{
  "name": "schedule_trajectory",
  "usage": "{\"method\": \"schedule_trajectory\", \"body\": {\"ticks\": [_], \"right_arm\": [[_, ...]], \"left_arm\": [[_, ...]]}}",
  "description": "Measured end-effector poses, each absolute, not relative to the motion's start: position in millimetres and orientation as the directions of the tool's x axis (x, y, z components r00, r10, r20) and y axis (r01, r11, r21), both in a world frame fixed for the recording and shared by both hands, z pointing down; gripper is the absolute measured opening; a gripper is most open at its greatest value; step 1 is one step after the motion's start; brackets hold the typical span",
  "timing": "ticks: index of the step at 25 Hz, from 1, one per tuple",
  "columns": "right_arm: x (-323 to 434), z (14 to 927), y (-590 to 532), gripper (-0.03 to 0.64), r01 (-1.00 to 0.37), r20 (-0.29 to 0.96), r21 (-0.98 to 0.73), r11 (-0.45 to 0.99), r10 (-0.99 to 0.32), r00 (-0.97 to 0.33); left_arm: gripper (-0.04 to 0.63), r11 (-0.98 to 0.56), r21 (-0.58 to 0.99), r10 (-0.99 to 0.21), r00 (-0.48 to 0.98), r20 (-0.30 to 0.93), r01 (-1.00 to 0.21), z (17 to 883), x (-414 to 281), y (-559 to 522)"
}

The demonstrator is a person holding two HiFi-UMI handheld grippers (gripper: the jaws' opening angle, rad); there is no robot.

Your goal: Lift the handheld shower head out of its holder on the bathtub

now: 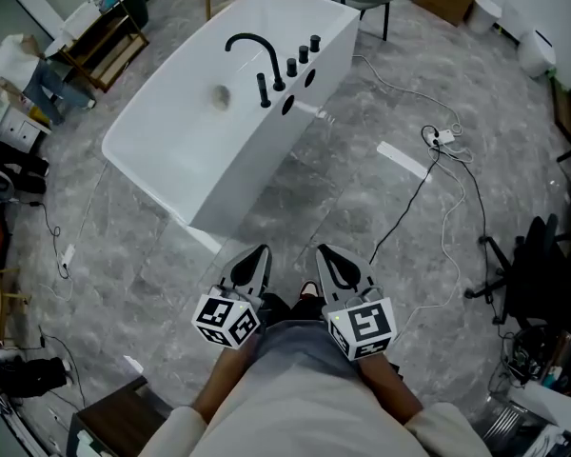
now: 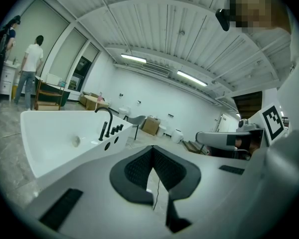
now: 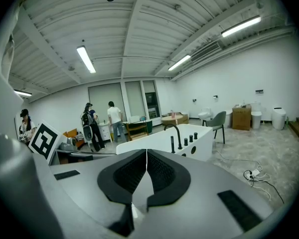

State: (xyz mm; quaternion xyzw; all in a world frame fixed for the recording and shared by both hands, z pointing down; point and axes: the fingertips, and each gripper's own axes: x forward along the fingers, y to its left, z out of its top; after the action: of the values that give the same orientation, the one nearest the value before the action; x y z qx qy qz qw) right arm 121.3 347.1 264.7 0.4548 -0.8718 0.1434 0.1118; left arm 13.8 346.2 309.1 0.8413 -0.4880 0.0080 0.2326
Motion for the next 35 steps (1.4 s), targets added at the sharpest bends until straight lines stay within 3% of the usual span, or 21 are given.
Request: {"method": "schedule_trajectory", "body": {"ticks": [18,35], "right_arm": [[126.9,265.9,302.2,0.020,-0.829,0.320,-0.140,0.542,-0.768,-0.556],[102.4,278.9,204.6,0.020,-0.836,0.354,-0.146,0.529,-0.761,-0.544]], "left_arm": [[0.005,-0.404,0.330,-0.847,0.485,0.218,-0.853,302.8,15.0,297.7],[0.006,-0.441,0.369,-0.802,0.543,0.246,-0.818,318.8,3.2,202.7]]}}
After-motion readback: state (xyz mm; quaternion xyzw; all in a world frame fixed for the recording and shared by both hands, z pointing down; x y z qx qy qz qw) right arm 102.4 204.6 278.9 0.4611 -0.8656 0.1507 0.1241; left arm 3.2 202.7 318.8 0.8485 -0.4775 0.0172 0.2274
